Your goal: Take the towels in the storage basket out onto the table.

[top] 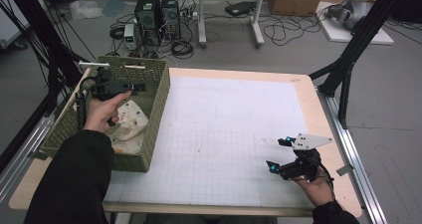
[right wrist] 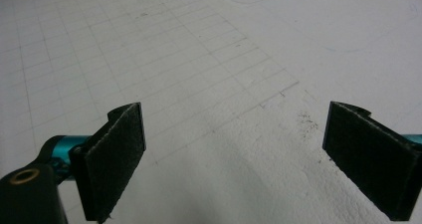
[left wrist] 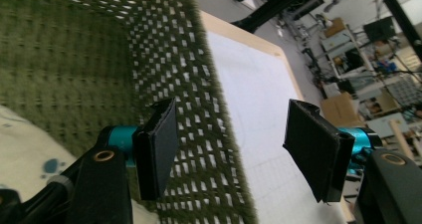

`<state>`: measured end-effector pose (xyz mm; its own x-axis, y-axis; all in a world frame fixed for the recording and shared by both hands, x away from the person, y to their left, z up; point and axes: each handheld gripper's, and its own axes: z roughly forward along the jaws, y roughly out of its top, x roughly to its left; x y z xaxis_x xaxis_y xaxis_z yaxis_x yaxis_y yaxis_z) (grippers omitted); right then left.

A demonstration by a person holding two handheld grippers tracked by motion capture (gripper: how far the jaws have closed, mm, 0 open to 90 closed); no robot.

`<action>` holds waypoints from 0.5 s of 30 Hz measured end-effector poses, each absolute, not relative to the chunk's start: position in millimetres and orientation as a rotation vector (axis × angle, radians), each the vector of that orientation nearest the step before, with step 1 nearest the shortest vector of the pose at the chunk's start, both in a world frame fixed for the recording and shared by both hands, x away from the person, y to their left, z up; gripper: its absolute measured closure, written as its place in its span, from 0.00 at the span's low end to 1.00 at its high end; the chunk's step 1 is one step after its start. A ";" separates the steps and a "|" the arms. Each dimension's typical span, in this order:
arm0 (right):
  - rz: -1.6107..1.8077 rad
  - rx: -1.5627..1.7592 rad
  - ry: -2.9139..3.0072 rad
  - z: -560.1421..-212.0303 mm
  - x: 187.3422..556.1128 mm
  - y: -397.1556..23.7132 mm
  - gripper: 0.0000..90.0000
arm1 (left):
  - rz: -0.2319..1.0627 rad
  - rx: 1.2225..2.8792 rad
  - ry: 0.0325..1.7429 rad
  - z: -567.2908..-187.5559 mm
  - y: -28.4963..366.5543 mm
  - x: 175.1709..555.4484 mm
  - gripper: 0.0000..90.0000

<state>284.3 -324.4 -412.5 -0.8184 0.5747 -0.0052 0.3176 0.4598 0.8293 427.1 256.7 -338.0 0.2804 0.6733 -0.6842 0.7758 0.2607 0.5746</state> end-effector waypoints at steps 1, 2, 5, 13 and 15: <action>1.286 0.762 2.430 -412.4 284.6 -324.5 0.10 | -0.105 1.446 1.443 -338.8 257.5 427.7 0.42; 1.289 0.761 2.429 -412.5 284.5 -324.7 0.10 | -0.087 1.452 1.461 -341.2 260.1 428.7 0.44; 1.291 0.766 2.427 -412.6 284.3 -325.0 0.10 | -0.066 1.456 1.480 -343.6 262.1 429.3 0.44; 1.293 0.767 2.429 -413.1 284.0 -326.3 0.10 | -0.034 1.475 1.528 -349.5 268.7 431.4 0.44; 1.296 0.766 2.429 -413.1 284.0 -326.2 0.10 | -0.014 1.479 1.542 -350.1 269.4 431.8 0.44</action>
